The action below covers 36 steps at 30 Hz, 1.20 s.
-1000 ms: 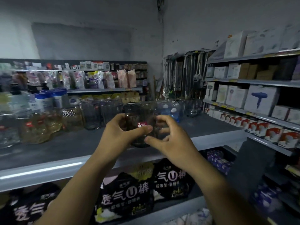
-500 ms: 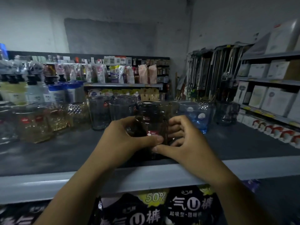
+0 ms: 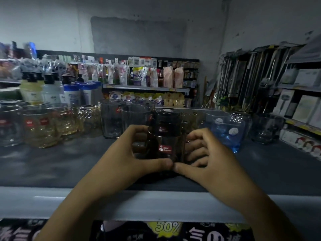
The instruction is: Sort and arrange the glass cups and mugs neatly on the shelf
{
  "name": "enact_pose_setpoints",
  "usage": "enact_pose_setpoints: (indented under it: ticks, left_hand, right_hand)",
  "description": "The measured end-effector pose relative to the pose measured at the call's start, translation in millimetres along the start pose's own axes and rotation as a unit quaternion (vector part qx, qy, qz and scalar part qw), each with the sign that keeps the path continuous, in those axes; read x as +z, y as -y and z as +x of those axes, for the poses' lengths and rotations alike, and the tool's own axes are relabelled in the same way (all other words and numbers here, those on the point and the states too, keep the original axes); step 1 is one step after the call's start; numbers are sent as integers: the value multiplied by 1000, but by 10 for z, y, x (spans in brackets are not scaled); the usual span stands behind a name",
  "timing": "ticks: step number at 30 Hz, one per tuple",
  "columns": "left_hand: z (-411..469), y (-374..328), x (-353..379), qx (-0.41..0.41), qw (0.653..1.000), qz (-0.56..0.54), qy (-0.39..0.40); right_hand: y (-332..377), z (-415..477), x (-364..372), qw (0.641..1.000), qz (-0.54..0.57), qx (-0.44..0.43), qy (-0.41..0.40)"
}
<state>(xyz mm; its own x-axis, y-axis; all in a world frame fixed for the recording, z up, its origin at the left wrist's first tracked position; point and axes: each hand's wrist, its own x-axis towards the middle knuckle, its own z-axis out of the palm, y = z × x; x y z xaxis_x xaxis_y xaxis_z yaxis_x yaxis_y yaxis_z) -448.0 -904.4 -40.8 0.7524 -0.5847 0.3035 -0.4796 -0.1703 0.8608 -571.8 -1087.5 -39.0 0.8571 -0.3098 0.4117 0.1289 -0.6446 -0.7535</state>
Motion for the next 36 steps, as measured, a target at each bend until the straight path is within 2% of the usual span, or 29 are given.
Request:
enact_pose_setpoints:
  ticks: [3, 10, 18, 24, 27, 30, 36]
  left_hand:
    - [-79, 28, -50, 14, 1000, 6, 11]
    - [-69, 66, -47, 15, 999, -21, -42]
    - [-80, 33, -46, 16, 999, 6, -36]
    - [-127, -39, -18, 37, 998, 29, -52]
    - [-210, -116, 30, 58, 992, 72, -85]
    - [-411, -210, 130, 96, 979, 99, -152]
    - [-1154, -396, 449, 126, 947, 145, -256]
  right_hand:
    - [-24, -4, 3, 1000, -5, 6, 7]
    - [-21, 6, 47, 1000, -23, 9, -4]
    - [-10, 18, 70, 998, -57, 37, -16]
    - [-12, -14, 58, 997, -75, 20, -17]
    - [3, -22, 29, 997, -80, -8, -16]
    - [-18, -85, -34, 994, -84, -60, -22]
    - [-77, -384, -143, 960, -67, -271, -8]
